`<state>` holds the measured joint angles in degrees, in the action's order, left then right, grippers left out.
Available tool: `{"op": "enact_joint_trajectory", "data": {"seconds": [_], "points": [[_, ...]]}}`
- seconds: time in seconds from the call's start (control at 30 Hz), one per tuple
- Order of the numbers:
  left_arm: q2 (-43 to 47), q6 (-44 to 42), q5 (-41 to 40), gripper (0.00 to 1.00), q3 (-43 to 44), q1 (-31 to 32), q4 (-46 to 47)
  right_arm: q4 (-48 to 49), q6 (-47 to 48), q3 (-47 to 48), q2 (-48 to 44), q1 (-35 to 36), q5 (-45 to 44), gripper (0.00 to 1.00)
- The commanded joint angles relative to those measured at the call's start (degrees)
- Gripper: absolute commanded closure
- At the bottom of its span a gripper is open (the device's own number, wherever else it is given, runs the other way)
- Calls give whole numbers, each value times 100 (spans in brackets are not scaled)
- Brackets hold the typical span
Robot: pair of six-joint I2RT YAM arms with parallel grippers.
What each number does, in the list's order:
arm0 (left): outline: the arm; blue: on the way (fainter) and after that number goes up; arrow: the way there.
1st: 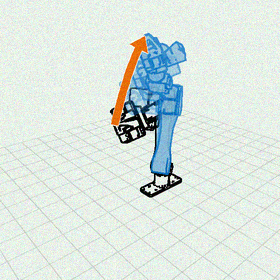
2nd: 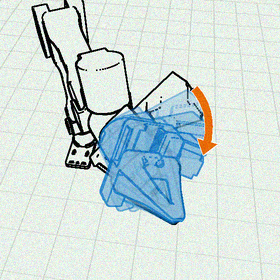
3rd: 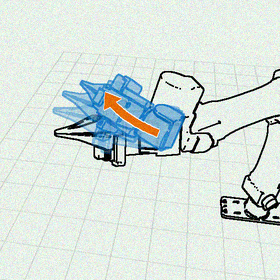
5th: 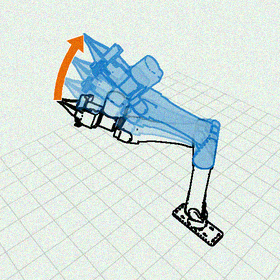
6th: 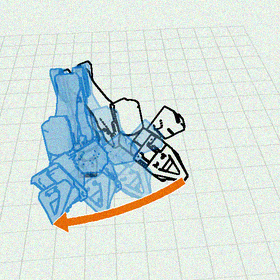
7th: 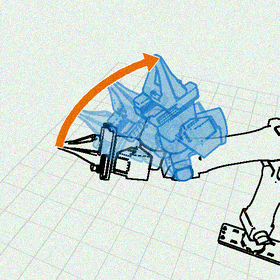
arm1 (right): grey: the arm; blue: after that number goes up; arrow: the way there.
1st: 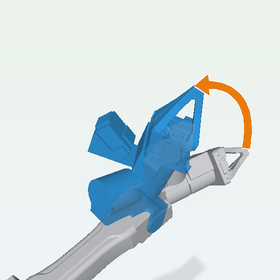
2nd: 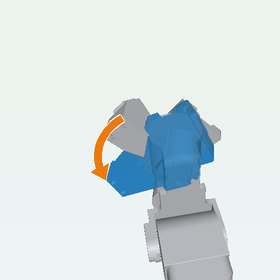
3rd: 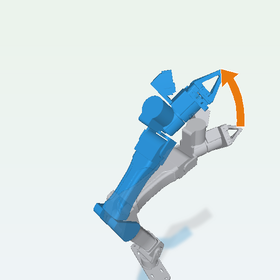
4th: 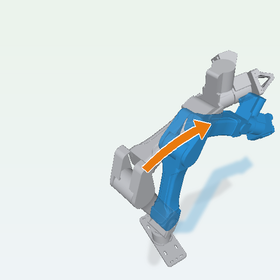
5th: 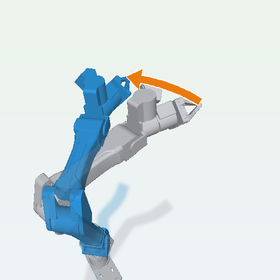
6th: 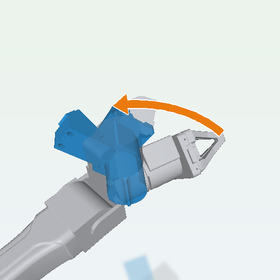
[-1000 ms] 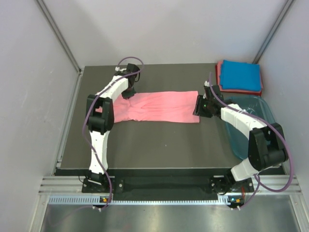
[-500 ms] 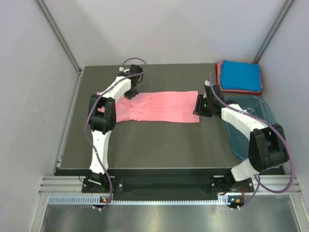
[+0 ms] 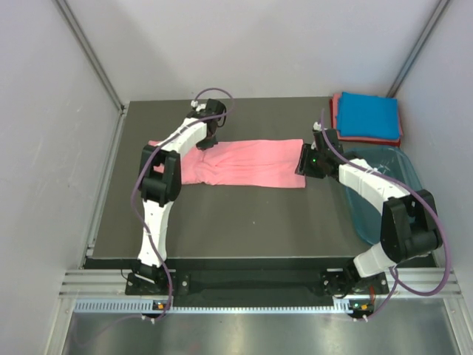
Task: Fold and stack the t-shirts
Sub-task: Fold the tshirt
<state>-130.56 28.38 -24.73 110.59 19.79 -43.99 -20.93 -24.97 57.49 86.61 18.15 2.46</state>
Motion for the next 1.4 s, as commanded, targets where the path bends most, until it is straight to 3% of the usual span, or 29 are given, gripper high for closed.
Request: {"op": "enact_joint_trajectory", "data": {"seconds": [0.0, 0.1, 0.2, 0.37, 0.63, 0.87, 1.2, 1.27, 1.37], "points": [[84, 185, -575, 84, 323, -28, -320, 194, 124, 192, -188, 22, -9, 57], [232, 334, -1119, 75, 481, -54, -926, 177, 150, 139, -188, 22, 18, 56], [767, 379, -1315, 69, -17, -194, -1007, 107, 229, 165, -136, 22, 9, 55], [1988, 185, -472, 64, -1679, -800, -401, 107, 466, 174, 93, 22, 185, 55], [3061, 238, 907, 61, -3725, -2083, 520, -166, 134, 298, 743, 22, -211, 56], [3695, 431, 1760, 57, -4685, -3024, 1163, -122, -333, 227, 1033, 30, -536, 55], [3898, 791, 1911, 50, -5521, -3306, 1832, 106, -228, 87, 1341, 22, -685, 56], [3863, 783, 1902, 55, -5530, -3341, 1902, 133, -140, 95, 1315, 13, -712, 59], [3714, 774, 1858, 78, -5346, -3403, 1824, 45, -25, 139, 1228, 22, -843, 76]]}}
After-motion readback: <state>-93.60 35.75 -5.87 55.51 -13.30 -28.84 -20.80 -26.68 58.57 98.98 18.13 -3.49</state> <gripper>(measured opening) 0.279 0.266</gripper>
